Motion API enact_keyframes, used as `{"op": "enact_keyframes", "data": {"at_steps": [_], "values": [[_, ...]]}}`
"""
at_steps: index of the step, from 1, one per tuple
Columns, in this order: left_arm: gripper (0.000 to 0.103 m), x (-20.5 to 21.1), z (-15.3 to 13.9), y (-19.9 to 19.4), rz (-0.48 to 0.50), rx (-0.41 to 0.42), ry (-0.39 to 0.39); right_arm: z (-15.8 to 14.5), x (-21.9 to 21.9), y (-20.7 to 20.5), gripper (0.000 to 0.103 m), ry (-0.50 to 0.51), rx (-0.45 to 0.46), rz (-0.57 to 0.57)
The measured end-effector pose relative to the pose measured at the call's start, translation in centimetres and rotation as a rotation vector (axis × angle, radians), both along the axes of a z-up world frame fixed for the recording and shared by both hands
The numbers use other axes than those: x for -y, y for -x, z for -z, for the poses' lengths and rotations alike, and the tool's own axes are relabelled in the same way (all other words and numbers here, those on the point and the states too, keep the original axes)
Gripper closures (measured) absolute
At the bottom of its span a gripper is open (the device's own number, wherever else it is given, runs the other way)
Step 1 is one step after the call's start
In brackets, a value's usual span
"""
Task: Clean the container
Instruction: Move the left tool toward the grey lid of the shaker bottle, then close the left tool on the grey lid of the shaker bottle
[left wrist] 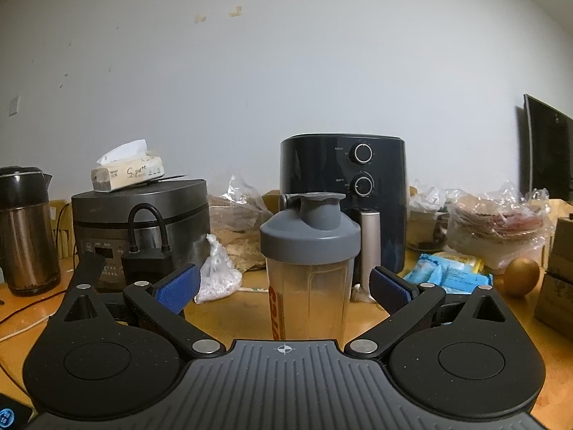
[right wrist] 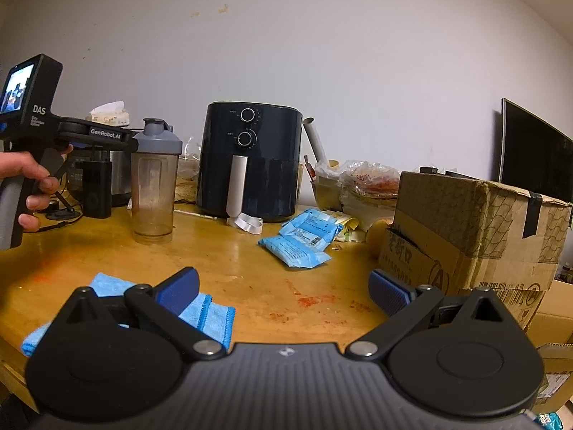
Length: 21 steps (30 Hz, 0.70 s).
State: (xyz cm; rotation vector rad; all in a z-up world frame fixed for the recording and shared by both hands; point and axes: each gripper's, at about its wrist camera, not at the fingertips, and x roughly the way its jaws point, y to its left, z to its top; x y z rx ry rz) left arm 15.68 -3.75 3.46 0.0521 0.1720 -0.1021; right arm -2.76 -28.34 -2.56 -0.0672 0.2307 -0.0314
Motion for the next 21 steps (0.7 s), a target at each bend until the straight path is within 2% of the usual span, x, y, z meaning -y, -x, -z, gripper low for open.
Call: {"op": "enact_keyframes", "data": {"at_steps": [21], "values": [[0.0,0.4,0.2,-3.0,0.021,0.013,-0.003,0.3,0.2,-0.1,0.0,-0.007,-0.012,0.005]]}}
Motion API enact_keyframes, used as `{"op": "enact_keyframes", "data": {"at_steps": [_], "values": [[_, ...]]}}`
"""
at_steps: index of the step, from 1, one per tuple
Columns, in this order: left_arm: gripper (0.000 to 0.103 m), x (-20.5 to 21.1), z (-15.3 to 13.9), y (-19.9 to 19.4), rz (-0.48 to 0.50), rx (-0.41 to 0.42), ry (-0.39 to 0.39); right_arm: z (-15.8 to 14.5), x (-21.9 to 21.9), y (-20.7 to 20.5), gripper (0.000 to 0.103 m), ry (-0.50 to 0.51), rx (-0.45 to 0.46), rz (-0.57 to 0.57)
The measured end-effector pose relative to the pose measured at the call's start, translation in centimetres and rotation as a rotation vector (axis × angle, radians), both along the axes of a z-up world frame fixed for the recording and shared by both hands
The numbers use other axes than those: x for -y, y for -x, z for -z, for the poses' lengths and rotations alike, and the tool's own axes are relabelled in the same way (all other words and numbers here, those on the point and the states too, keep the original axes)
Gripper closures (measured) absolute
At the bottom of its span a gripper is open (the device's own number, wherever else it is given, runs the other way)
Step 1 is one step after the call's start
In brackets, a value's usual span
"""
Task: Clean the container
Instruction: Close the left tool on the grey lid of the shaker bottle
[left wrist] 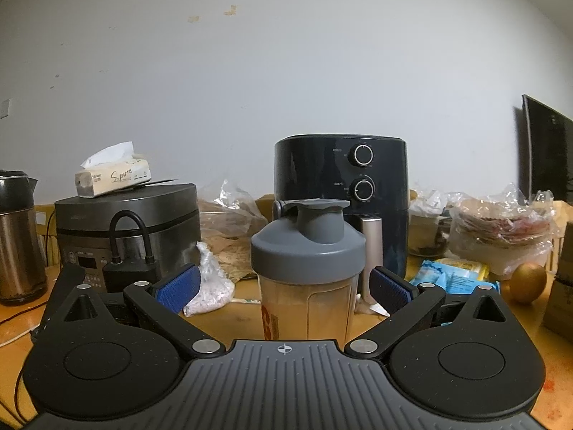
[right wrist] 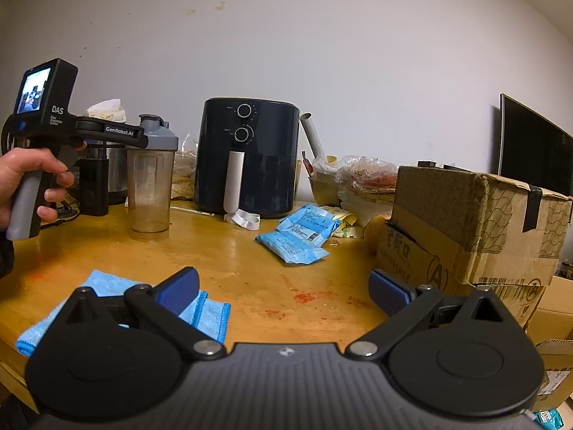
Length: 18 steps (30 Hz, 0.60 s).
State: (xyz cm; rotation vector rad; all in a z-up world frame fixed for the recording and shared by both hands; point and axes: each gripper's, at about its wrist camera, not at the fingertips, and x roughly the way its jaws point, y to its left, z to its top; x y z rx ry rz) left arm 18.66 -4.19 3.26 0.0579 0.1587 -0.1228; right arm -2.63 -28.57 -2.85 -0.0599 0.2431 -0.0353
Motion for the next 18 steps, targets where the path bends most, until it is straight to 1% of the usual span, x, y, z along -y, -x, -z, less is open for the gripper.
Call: {"op": "enact_keyframes", "data": {"at_steps": [11,18], "values": [[0.0,0.5,0.4,-1.2,0.02,0.008,-0.021,0.2,0.1,-0.4,0.0,-0.003,-0.011,0.0],[0.0,0.8,0.2,-1.9,0.031,0.019,-0.02,0.3,0.1,-0.5,0.0,-0.001,-0.015,0.0]]}}
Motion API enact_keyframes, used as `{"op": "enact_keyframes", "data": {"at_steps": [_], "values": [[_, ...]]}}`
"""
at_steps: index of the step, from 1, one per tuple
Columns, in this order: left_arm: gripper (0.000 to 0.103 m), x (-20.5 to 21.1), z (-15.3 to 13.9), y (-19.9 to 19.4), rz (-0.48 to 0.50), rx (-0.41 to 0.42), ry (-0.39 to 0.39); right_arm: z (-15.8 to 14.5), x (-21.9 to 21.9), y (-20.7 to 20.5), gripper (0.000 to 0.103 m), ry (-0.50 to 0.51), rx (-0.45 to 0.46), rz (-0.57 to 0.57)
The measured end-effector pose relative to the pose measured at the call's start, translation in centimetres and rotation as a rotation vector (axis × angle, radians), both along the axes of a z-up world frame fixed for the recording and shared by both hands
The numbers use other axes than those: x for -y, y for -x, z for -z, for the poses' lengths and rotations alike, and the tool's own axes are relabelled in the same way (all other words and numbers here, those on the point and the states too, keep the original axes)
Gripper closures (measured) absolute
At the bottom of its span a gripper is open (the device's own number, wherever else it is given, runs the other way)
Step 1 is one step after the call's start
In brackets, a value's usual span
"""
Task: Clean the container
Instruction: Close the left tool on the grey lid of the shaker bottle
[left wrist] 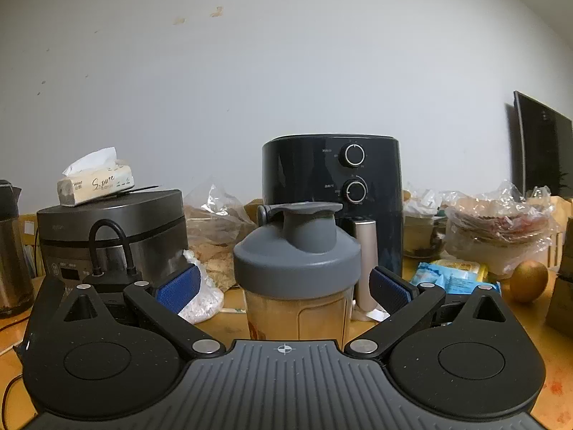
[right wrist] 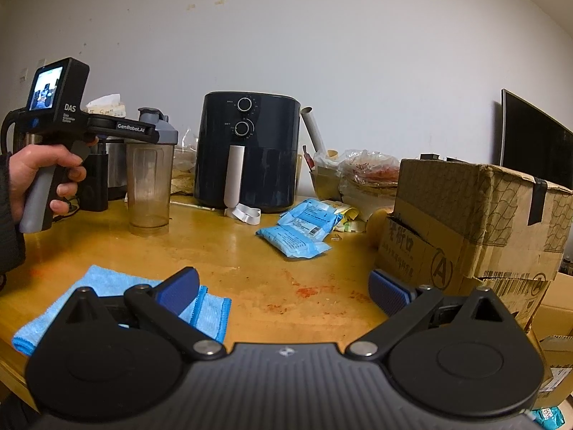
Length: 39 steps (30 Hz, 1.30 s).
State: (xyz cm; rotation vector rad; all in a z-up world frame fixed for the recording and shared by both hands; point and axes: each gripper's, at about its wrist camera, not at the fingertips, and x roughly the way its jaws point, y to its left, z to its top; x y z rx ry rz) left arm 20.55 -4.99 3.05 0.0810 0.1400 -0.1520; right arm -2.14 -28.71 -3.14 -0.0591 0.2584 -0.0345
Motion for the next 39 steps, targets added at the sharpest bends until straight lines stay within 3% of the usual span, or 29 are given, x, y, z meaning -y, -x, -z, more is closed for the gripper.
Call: {"op": "enact_keyframes", "data": {"at_steps": [39], "values": [[0.0,1.1,-0.2,-4.8,0.035,0.007,0.016,0.3,0.6,-1.1,0.0,-0.01,-0.026,0.012]]}}
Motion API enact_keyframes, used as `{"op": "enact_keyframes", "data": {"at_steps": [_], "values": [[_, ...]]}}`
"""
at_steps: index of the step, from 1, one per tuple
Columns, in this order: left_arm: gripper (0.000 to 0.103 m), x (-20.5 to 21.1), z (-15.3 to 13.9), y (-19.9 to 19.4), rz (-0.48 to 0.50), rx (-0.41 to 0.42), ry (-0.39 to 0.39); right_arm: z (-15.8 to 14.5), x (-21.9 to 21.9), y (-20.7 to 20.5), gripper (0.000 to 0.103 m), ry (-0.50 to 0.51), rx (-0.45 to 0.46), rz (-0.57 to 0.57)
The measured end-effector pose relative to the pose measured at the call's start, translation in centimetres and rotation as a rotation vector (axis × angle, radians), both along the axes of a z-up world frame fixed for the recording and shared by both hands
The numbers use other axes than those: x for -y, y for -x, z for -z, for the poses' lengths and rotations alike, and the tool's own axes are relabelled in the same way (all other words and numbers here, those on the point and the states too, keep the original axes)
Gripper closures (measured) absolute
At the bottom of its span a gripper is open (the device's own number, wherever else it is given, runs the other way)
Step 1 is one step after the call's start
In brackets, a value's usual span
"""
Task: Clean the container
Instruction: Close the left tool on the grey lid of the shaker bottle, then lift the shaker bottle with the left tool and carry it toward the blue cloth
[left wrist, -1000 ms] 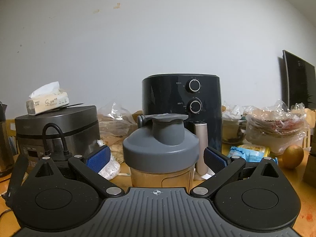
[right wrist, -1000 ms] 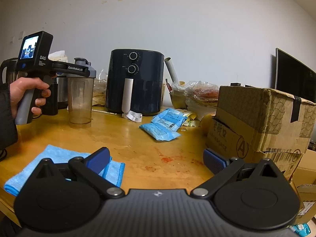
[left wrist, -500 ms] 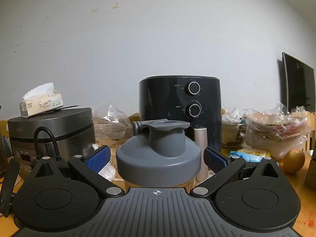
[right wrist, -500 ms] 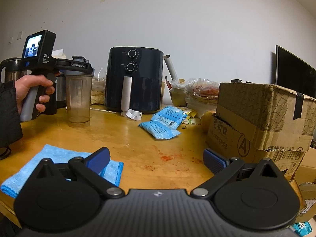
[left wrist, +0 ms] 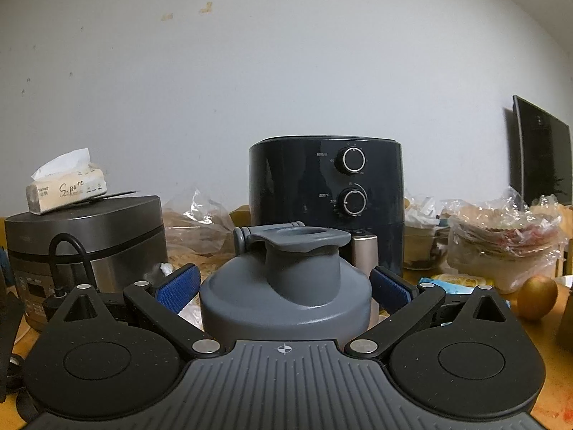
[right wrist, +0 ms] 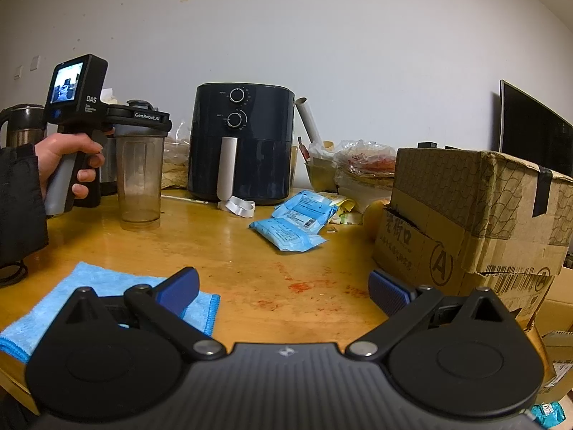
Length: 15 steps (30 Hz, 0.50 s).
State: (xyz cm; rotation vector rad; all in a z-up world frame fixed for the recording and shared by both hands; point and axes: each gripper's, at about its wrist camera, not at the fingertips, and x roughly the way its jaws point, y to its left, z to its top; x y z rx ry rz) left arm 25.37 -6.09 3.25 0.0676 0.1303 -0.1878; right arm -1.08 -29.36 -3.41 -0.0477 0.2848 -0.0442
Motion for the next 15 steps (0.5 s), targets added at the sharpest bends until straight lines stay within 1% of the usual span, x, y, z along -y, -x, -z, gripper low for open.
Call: {"op": "enact_keyframes", "data": {"at_steps": [5,6,8,15], "values": [[0.0,-0.06,0.06,-0.4,0.006,-0.002,0.003,-0.01,0.06,-0.01,0.0,0.001,-0.001,0.003],[0.002,-0.15,0.07,-0.47,0.013,-0.006,0.009,0.0,0.04,-0.02,0.0,0.002,-0.002,0.003],[0.008,-0.31,0.09,-0.55,0.018,-0.011,0.019,0.01,-0.01,-0.01,0.0,0.003,-0.002,0.003],[0.008,-0.29,0.16,-0.48,0.023,-0.005,0.016,0.19,-0.13,-0.05,0.0,0.002,-0.006,-0.001]]}}
